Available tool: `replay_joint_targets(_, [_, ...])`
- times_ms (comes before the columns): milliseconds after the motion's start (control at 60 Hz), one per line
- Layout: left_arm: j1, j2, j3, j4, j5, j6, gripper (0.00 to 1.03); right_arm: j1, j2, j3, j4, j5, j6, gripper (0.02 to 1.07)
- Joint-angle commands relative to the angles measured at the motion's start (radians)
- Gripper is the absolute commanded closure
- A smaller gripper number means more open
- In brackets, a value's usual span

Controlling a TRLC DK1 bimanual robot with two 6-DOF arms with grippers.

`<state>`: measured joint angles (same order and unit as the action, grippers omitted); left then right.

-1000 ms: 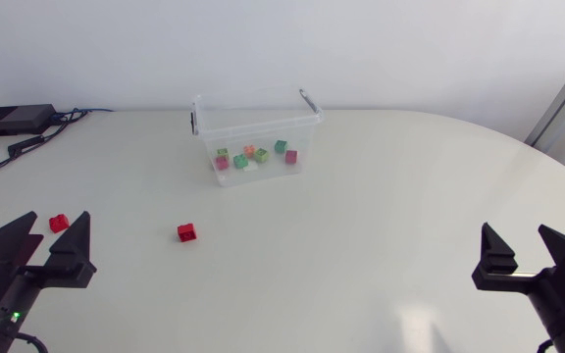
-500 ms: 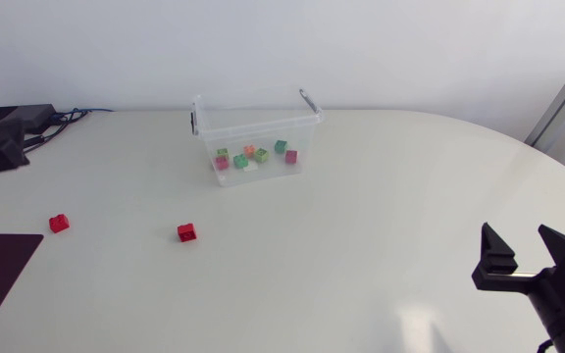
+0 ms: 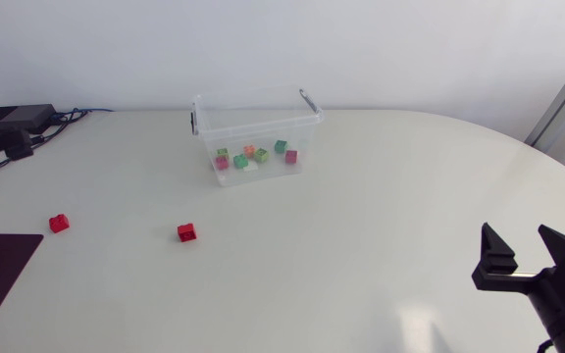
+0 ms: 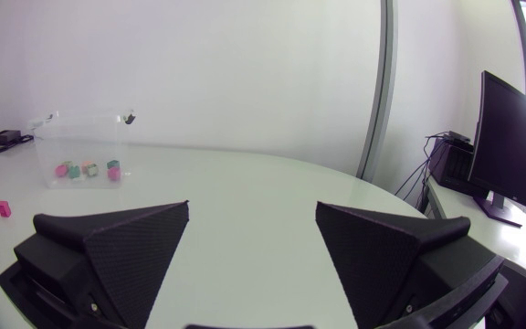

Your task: Place the duplo bricks in the container

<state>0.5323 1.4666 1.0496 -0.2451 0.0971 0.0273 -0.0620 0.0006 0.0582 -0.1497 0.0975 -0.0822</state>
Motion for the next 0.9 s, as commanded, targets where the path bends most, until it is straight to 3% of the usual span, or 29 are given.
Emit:
replay_joint_targets(0, [0.043,0.070,0.038,-0.014,0.007,0.060,0.10,-0.006,-0.005,-0.008,-0.021,-0.002,-0.001,0.06])
replay_joint_targets(233, [0.092,0.262,0.064,-0.072,0.024,0.052,0.10,-0.006,-0.005,-0.008,-0.021,-0.002,-0.001,0.06])
replay_joint_targets(350, [0.044,0.413,0.142,-0.227,-0.030,-0.075,0.10,-0.006,-0.005,-0.008,-0.021,-0.002,-0.001,0.06])
replay_joint_targets(500, [-0.009,0.525,0.201,-0.237,-0.085,-0.145,0.10,-0.006,-0.005,-0.008,-0.021,-0.002,-0.001,0.06])
replay_joint_targets(750, [-0.048,0.640,0.369,-0.344,-0.180,-0.248,0.11,-0.006,-0.005,-0.008,-0.021,-0.002,-0.001,0.06])
replay_joint_targets(883, [-0.064,0.658,0.394,-0.373,-0.198,-0.265,0.18,-0.006,-0.005,-0.008,-0.021,-0.002,-0.001,0.06])
